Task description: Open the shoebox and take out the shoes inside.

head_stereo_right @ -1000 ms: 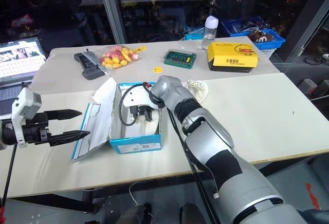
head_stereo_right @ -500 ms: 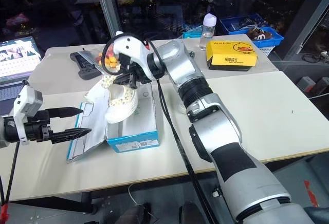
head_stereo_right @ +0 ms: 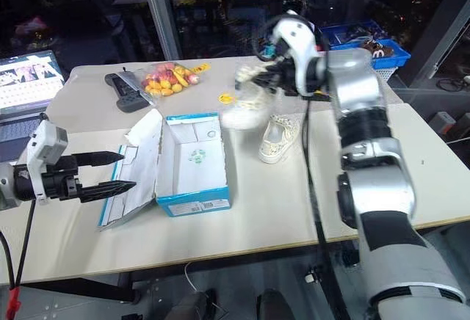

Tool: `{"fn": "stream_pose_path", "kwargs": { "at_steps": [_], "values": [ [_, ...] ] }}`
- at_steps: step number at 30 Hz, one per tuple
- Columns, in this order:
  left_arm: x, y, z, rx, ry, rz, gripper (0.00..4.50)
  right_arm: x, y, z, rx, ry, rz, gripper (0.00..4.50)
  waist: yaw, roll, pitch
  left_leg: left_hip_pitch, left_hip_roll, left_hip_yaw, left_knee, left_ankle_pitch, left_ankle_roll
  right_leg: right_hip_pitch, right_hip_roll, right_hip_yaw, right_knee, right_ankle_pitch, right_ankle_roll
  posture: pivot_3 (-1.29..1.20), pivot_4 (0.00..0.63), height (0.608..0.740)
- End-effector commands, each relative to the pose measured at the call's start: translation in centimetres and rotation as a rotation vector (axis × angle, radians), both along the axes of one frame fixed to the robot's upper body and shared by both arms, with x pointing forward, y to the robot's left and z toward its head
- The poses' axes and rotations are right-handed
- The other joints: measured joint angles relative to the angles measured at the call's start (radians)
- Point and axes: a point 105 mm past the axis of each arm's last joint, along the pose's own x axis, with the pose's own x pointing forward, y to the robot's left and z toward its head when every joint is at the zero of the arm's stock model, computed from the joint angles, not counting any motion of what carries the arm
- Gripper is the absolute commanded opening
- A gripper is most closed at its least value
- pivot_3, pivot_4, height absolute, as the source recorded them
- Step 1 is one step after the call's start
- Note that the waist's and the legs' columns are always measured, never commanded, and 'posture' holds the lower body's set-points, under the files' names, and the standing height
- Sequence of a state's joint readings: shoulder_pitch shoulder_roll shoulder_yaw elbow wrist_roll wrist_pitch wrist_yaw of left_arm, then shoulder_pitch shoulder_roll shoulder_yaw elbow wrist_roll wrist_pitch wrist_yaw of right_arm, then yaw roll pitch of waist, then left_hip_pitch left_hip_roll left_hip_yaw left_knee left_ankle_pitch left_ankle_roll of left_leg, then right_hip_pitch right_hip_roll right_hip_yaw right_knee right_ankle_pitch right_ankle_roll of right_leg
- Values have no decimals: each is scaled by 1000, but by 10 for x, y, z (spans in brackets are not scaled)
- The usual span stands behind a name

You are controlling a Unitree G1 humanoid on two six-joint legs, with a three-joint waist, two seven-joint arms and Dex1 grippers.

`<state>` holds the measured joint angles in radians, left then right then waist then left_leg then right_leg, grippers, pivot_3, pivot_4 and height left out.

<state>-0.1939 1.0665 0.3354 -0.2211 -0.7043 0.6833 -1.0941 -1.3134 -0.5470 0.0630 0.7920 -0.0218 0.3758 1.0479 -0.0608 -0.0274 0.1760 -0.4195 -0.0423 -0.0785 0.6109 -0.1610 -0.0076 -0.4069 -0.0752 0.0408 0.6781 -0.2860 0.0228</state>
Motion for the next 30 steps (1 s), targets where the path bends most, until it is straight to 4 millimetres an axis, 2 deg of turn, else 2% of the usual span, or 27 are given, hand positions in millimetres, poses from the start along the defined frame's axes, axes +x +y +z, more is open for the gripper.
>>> {"fn": "stream_pose_path", "kwargs": {
  "at_steps": [1,2,4,6,9,11,17,23,27,30],
  "values": [
    [2,-2,8,7,-30,-8,4500,-8,-28,20,-11,-72,-52,709,-8,1,1,0,0,1,0,0,0,-1,0,1,0,0,0,0,150,740],
    [2,-2,8,6,-30,-11,4500,-9,-37,16,-31,-62,-71,709,-10,2,1,-1,0,1,0,0,0,-2,0,1,1,0,0,0,150,740],
    [3,-4,8,4,-27,-17,4500,-6,-63,-6,-137,-36,-149,709,-9,3,2,-2,1,2,0,0,0,-3,1,1,1,0,0,0,150,740],
    [3,-5,7,4,-26,-19,4500,-5,-75,-17,-179,-19,-185,709,-9,3,2,-2,1,2,0,-1,1,-3,1,1,1,0,0,0,150,740],
    [4,-5,6,2,-22,-21,4500,-3,-91,-44,-221,47,-225,709,-12,3,2,-2,1,4,2,-1,2,-2,1,2,0,0,0,0,150,740],
    [4,-6,6,1,-19,-24,4500,-1,-92,-55,-222,69,-231,709,-10,3,2,-1,2,4,3,-1,2,-1,1,2,0,0,0,0,150,740],
    [4,-5,7,5,-21,-20,4500,4,-91,-54,-171,66,-248,709,-12,3,2,-1,2,5,4,-1,2,0,2,2,1,0,0,0,150,740],
    [4,-4,7,7,-22,-17,4500,5,-91,-71,-210,91,-250,709,-10,3,2,-1,2,4,5,-1,2,1,2,1,0,0,0,0,150,740],
    [3,-4,8,8,-25,-17,4500,6,-99,-83,-239,104,-300,709,-9,3,2,-1,2,4,5,-1,2,1,2,1,1,0,0,0,150,740],
    [4,-3,9,10,-26,-15,4500,6,-101,-83,-242,104,-304,709,-8,3,2,-1,2,4,5,-1,2,1,2,1,0,0,0,0,150,740]
  ]
}}
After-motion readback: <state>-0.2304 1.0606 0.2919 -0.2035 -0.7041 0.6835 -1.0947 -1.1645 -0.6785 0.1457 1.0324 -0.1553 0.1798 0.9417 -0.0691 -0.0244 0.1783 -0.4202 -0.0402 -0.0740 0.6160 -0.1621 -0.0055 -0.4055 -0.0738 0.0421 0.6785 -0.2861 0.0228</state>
